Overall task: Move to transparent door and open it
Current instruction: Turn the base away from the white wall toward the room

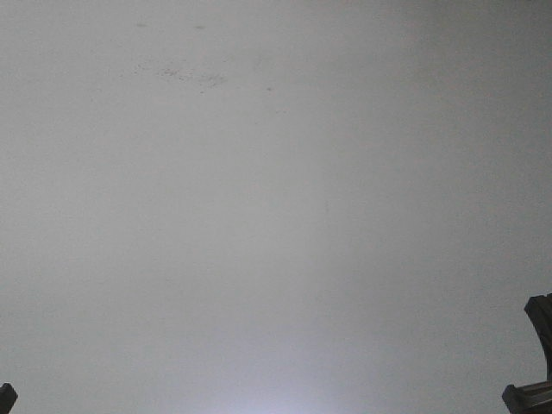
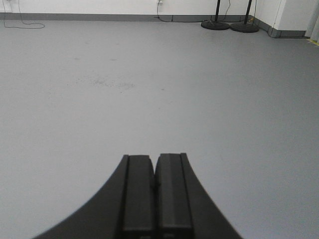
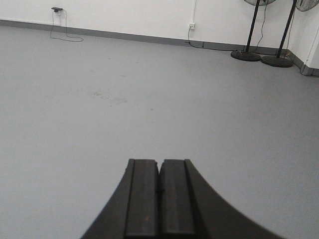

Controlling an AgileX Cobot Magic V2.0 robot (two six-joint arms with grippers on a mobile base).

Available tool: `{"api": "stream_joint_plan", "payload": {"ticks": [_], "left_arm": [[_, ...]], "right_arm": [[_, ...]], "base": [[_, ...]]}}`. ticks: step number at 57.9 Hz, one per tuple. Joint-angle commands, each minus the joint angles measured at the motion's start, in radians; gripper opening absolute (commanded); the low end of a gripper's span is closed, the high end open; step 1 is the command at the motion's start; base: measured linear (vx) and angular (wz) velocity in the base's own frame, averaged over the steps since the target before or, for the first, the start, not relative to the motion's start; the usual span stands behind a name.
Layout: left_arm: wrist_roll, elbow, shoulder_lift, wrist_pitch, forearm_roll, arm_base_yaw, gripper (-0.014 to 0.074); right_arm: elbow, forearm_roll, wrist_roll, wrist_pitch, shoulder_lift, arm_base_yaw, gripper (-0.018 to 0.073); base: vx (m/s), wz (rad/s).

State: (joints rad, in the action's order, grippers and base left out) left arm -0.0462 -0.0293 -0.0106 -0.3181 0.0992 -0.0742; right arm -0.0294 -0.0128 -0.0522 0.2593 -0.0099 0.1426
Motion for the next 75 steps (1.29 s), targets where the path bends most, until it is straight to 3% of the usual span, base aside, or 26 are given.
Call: {"api": "stream_joint_plan", "payload": {"ticks": [1,49,75], "left_arm": [[0.007,-0.011,-0.014,0.075,0.011,-0.006,0.0020],[0.007,-0.011,-0.014,0.075,0.011,-0.006,0.0020],[0.007,-0.011,-0.014,0.075,0.011,-0.006,0.0020]], "right_arm": [[-0.005,0.002,-0.008,-0.080,-0.016,-0.005,-0.0005],[-0.005,0.002,-0.008,-0.080,-0.016,-0.005,-0.0005],[-0.005,0.002,-0.008,-0.080,-0.016,-0.005,-0.0005]], "base": [[0.00,0.00],[0.02,0.02],[0.27,0.00]]}}
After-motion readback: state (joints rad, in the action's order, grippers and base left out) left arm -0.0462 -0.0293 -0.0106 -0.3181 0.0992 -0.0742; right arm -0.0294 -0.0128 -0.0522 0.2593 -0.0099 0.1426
